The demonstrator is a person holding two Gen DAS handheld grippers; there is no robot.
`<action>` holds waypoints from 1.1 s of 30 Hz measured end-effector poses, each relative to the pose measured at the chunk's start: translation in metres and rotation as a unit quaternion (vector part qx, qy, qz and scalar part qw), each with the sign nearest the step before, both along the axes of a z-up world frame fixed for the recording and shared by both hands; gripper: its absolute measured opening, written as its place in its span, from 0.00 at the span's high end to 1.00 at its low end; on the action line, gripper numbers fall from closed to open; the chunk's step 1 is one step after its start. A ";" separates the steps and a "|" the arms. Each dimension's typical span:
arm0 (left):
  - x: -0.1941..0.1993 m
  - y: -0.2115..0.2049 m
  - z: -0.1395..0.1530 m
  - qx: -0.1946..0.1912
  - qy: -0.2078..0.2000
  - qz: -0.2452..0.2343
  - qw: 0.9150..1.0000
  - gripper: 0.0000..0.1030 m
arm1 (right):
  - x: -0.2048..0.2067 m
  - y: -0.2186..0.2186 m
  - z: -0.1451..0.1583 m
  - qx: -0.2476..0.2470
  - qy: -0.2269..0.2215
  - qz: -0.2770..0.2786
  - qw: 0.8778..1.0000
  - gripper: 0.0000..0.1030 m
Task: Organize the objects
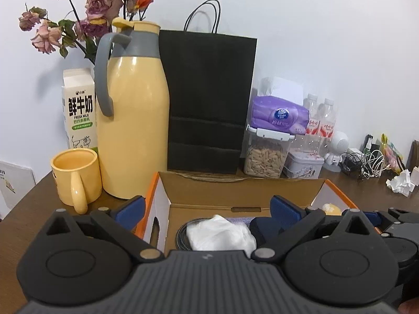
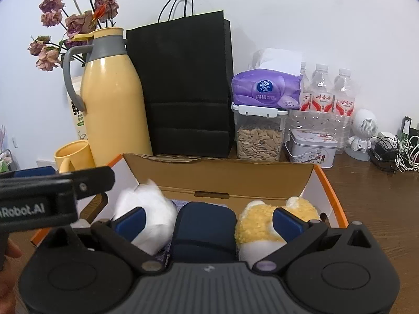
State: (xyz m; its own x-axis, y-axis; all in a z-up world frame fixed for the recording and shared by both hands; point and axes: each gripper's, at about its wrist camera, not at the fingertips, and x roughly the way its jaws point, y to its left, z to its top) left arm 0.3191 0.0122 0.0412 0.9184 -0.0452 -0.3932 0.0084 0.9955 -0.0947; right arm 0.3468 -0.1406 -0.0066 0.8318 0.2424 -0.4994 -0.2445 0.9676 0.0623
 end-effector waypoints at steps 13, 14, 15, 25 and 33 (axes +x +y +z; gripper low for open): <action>-0.041 0.001 0.030 -0.003 -0.030 0.003 1.000 0.00 | -0.039 -0.003 0.032 -0.014 -0.041 0.016 0.999 0.00; -0.045 0.002 0.032 -0.004 -0.031 0.003 1.000 0.00 | -0.044 -0.004 0.035 -0.015 -0.048 0.018 0.999 0.00; -0.050 0.003 0.034 -0.005 -0.033 0.002 0.999 0.00 | -0.050 -0.005 0.039 -0.015 -0.054 0.019 0.998 0.00; -0.097 0.011 0.035 0.010 -0.038 -0.004 0.999 0.00 | -0.109 -0.024 0.049 -0.039 -0.083 0.030 0.995 0.00; -0.123 0.021 0.016 0.011 -0.004 0.004 1.000 0.00 | -0.148 -0.055 0.027 -0.066 -0.061 0.025 0.996 0.00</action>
